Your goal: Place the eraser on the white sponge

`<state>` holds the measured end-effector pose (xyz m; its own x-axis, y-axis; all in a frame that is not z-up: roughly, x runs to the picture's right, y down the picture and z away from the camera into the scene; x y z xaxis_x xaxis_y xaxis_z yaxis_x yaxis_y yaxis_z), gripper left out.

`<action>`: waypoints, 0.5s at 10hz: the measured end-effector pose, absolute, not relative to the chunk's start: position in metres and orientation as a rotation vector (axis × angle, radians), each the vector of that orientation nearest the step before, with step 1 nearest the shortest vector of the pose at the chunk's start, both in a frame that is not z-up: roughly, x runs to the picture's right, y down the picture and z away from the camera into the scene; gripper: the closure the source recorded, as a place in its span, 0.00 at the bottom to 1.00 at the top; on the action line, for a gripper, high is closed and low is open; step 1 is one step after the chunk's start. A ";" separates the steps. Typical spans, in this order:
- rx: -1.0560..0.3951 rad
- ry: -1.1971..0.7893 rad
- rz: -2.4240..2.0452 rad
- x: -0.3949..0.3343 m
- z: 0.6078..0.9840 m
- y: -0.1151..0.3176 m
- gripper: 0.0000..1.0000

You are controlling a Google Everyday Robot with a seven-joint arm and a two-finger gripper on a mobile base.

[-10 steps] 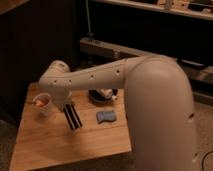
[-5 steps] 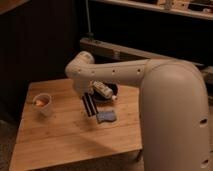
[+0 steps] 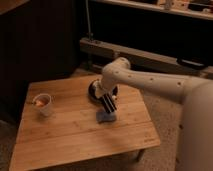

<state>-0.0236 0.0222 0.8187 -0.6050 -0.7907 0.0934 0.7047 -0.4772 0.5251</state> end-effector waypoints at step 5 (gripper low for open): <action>0.304 -0.772 -2.391 -0.066 0.811 0.030 1.00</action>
